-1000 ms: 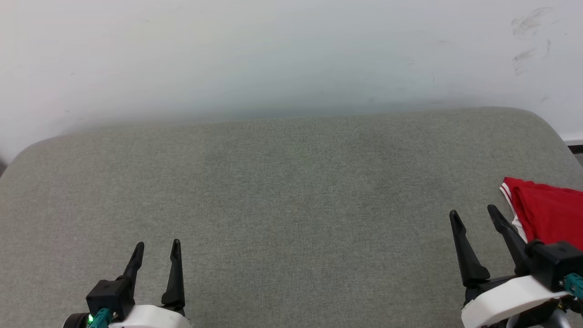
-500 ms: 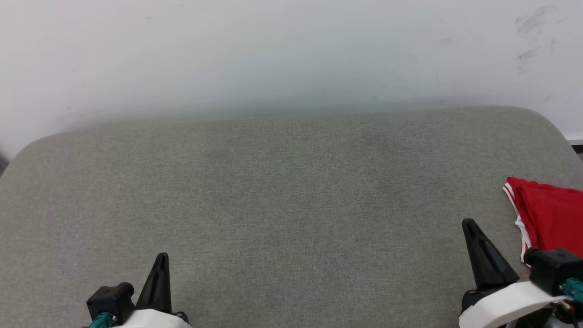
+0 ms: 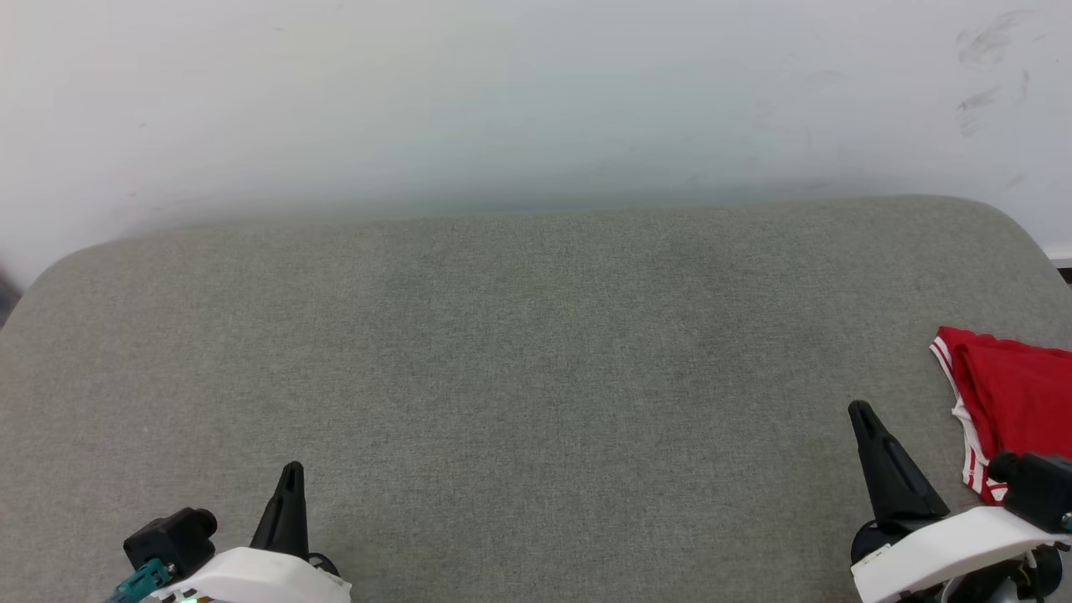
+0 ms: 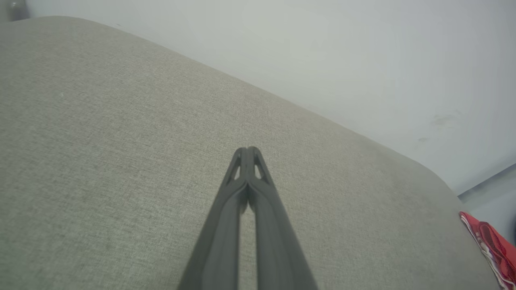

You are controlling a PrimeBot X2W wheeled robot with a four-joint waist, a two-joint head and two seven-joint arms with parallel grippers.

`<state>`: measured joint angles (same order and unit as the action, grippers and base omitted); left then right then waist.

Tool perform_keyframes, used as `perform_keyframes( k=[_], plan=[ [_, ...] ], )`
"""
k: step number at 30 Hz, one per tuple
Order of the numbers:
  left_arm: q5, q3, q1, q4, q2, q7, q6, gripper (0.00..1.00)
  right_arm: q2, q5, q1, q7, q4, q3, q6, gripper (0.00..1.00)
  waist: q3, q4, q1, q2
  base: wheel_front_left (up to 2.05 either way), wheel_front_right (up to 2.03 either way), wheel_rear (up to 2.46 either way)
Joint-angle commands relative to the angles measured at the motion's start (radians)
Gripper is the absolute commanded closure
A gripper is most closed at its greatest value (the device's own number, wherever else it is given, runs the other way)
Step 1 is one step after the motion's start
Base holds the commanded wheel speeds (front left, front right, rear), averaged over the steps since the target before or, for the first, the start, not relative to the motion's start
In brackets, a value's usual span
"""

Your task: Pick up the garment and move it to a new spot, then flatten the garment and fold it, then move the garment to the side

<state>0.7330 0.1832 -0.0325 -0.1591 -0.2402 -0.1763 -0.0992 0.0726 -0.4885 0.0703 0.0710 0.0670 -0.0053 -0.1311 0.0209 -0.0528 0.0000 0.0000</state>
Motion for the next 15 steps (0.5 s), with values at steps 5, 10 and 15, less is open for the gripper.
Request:
perform_keyframes(
  k=[5, 10, 15],
  plan=[
    [0.081, -0.032, 0.038, 0.002, 0.009, 0.023, 0.023, 1.00, 0.009, -0.109, -0.043, -0.005, -0.014, -0.005, 0.000, 1.00, -0.001, 0.003, 0.0000, 0.0000, 0.00, 0.00, 0.00],
    [0.143, -0.051, 0.047, -0.006, 0.021, 0.043, 0.039, 1.00, 0.010, -0.190, -0.053, -0.006, -0.036, -0.008, 0.000, 1.00, -0.002, 0.005, 0.0000, 0.0000, 0.00, 0.00, 0.00],
    [0.202, -0.068, 0.056, -0.011, 0.033, 0.061, 0.054, 1.00, 0.011, -0.267, -0.064, -0.006, -0.057, -0.012, 0.000, 1.00, -0.003, 0.008, 0.0000, 0.0000, 0.00, 0.00, 0.00]
  ],
)
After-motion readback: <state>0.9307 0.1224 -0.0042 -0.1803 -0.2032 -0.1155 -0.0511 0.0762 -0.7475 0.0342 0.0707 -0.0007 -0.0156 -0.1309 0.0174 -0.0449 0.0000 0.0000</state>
